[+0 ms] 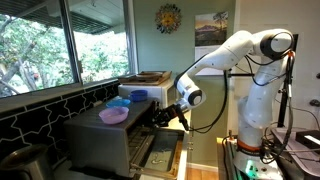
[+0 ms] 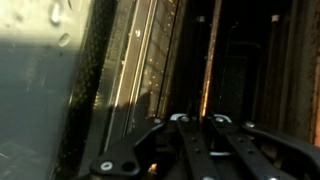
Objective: Pull out the rack from the toaster oven and put the purple bowl on the rack.
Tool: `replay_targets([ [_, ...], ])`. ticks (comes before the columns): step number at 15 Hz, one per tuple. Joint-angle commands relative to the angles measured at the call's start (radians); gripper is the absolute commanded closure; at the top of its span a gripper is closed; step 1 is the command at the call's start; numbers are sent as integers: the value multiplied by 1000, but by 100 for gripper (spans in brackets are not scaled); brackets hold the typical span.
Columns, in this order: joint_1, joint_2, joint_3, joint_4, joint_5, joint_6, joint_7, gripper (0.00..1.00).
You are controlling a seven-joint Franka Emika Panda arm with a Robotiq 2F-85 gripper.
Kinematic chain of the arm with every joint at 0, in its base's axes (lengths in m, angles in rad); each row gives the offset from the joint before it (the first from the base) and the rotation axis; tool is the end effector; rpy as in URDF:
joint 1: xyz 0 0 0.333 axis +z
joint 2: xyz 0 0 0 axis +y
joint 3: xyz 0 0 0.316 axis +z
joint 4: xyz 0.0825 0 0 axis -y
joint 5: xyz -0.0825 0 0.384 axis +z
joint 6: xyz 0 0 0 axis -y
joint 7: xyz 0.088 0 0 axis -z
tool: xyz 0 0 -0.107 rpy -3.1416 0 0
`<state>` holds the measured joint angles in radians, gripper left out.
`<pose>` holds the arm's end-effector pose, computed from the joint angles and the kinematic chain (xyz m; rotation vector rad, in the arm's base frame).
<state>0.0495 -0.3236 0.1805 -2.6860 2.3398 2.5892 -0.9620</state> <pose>0.3868 0.0731 0.3356 -1.7910 0.9109 -0.6321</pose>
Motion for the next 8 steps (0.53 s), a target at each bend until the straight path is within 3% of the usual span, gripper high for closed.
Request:
replay_targets([
  [1, -1, -69, 18, -79, -69, 51, 116, 99],
  [7, -3, -112, 28, -124, -112, 63, 192, 99],
  [8, 35, -80, -3, -85, -110, 86, 185, 99],
])
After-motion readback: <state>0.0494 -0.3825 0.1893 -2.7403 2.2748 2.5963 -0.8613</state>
